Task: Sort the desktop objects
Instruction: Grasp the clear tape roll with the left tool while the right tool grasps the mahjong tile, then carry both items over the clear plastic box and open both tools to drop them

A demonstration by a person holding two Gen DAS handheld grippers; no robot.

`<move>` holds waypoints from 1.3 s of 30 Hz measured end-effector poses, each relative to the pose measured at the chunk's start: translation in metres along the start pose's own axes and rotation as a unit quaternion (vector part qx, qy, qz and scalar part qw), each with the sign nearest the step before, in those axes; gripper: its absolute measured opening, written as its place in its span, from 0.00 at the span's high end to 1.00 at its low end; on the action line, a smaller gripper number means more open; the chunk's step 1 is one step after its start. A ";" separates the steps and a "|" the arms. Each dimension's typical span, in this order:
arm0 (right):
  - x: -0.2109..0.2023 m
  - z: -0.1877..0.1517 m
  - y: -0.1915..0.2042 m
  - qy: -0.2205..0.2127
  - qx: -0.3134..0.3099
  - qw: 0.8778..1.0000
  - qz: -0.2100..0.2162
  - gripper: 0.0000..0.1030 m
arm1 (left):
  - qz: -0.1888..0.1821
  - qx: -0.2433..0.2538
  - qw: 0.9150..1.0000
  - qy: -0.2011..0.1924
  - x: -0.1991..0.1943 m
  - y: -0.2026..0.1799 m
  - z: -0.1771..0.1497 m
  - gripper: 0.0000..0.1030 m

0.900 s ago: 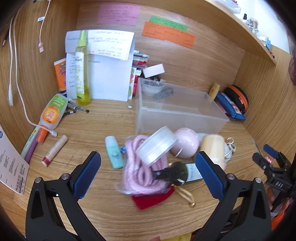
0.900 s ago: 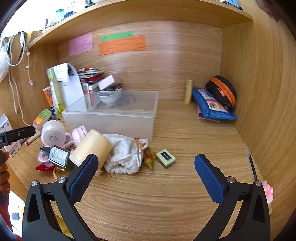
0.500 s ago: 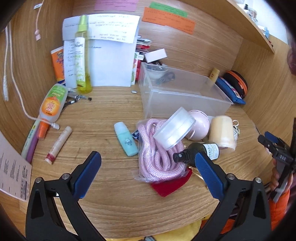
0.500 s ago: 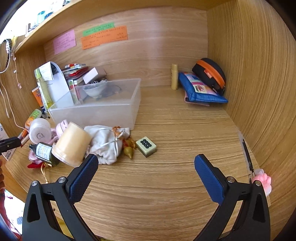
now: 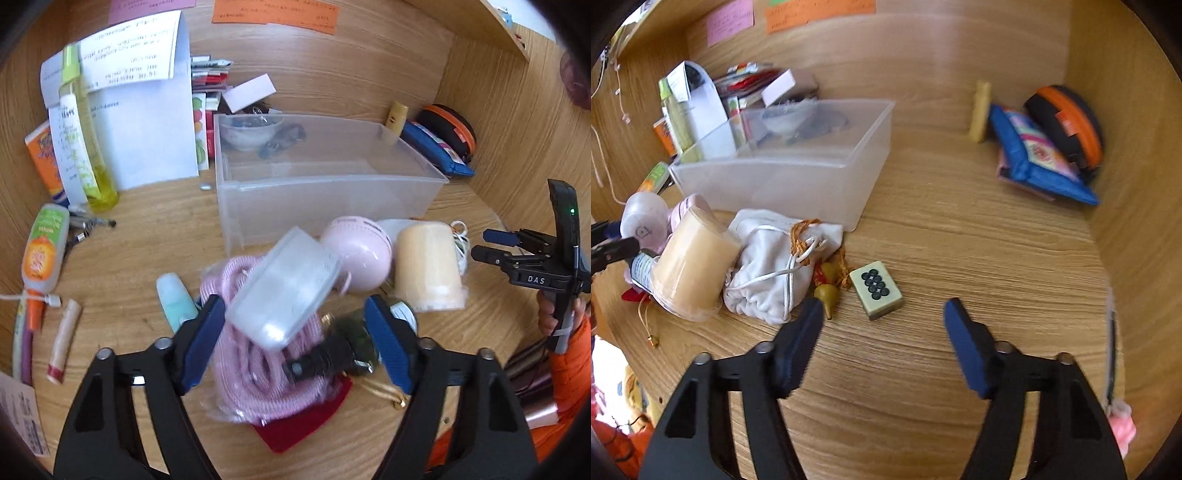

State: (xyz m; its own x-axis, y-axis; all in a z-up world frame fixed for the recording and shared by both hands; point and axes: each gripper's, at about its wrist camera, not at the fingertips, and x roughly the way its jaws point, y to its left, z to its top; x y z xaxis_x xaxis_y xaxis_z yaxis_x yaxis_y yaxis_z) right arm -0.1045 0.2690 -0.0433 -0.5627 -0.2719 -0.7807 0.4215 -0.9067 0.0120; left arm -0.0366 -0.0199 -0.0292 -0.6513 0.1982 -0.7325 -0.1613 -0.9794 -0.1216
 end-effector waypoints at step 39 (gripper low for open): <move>-0.039 0.084 -0.003 -0.102 -0.040 0.992 0.066 0.78 | 0.036 -0.041 0.995 -0.087 -0.023 0.018 0.079 0.72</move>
State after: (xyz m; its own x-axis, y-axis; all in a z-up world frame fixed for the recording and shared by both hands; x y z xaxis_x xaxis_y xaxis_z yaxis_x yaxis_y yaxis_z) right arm -0.1436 0.2555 0.0397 -0.6279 -0.4534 -0.6326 0.5514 -0.8328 0.0497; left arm -0.0832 -0.0392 0.0381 -0.7789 0.1249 -0.6146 -0.0542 -0.9897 -0.1325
